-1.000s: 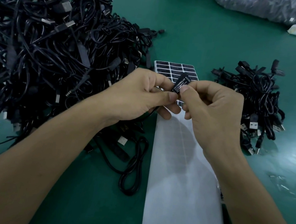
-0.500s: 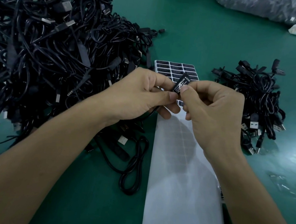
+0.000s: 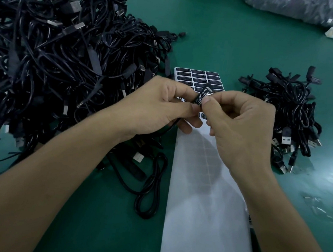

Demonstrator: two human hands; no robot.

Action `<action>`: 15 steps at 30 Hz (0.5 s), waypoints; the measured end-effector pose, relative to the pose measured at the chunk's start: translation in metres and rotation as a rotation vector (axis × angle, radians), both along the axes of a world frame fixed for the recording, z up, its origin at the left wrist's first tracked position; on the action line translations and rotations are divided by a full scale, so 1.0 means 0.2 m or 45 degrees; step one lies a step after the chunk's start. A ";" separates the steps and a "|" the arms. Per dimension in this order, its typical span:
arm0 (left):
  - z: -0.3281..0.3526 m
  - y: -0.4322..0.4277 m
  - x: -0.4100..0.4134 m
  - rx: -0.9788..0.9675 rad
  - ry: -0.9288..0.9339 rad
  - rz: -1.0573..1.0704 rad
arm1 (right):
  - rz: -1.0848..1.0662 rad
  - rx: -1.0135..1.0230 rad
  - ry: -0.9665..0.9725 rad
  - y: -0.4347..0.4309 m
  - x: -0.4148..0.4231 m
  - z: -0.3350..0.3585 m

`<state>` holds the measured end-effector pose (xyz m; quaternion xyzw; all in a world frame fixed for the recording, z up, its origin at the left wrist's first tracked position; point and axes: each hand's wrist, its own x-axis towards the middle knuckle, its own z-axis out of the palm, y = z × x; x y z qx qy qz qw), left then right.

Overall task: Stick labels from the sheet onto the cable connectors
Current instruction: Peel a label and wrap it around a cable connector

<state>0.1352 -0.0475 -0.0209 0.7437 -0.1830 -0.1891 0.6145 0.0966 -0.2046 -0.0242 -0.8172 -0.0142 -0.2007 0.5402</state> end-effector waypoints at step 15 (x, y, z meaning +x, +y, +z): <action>-0.01 -0.01 0.00 -0.019 -0.014 -0.018 | -0.053 -0.048 -0.073 0.00 -0.01 0.00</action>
